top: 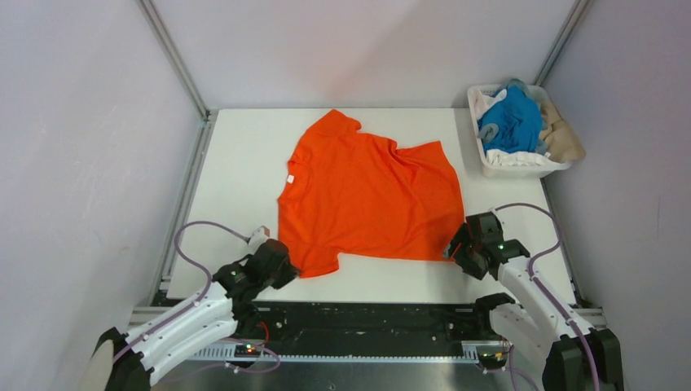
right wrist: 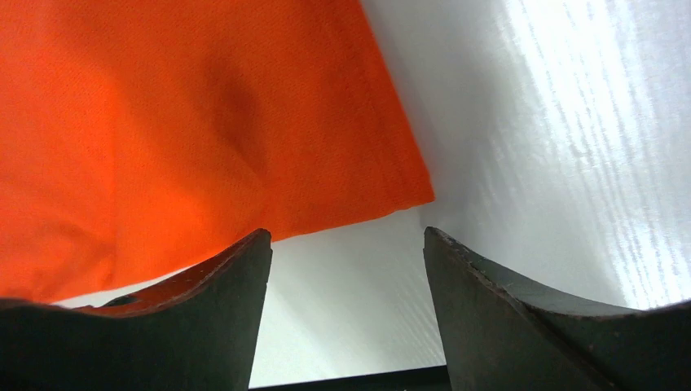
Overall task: Fold and stack the t-shirts
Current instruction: Grab the side of the flattened tshirt closest away from the robot with both arms
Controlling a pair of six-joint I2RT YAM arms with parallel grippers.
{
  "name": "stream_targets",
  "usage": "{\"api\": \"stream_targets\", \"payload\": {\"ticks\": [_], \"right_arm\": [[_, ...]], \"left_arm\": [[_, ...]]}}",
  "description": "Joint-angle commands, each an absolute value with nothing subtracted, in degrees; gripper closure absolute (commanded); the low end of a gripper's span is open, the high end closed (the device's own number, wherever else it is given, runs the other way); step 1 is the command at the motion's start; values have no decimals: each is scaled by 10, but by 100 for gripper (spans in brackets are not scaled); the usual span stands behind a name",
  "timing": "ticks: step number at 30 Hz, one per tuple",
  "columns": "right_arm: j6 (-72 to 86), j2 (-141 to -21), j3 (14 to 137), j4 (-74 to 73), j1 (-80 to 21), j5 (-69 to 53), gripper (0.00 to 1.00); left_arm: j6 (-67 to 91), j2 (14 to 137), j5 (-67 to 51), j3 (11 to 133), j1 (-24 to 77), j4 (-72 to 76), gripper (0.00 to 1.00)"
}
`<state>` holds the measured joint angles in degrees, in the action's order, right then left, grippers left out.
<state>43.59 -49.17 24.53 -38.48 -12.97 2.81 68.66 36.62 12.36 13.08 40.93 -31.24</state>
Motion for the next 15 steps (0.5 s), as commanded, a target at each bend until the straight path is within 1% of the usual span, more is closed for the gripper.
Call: {"api": "stream_targets", "payload": {"ticks": [1, 3, 5, 6, 7, 8, 9, 10, 11, 13, 15], "right_arm": [[462, -483, 240, -374, -128, 102, 28], [464, -484, 234, -364, -127, 116, 31], [464, -489, 226, -348, -126, 119, 37], [464, -491, 223, -341, -125, 116, 44], [464, -496, 217, -326, -125, 107, 48], [465, -498, 215, -320, -126, 101, 59], [465, -499, 210, -312, -127, 91, 75], [467, -498, 210, -318, -131, 89, 81], [468, -491, 212, -326, -132, 90, 91], [467, -466, 222, -360, -134, 90, 100], [474, -431, 230, -400, -135, 74, 100]], "left_arm": [[693, 374, 149, 149, 417, -341, 100], [689, 367, 150, 151, 417, -345, 100], [684, 355, 150, 153, 419, -349, 100], [680, 353, 150, 153, 420, -349, 100], [674, 348, 147, 153, 420, -349, 100], [670, 345, 146, 155, 421, -349, 100], [661, 341, 141, 157, 421, -350, 100], [657, 338, 138, 163, 422, -351, 100], [648, 331, 132, 172, 426, -358, 100], [640, 319, 128, 189, 440, -380, 100], [635, 308, 123, 207, 455, -404, 100]]}}
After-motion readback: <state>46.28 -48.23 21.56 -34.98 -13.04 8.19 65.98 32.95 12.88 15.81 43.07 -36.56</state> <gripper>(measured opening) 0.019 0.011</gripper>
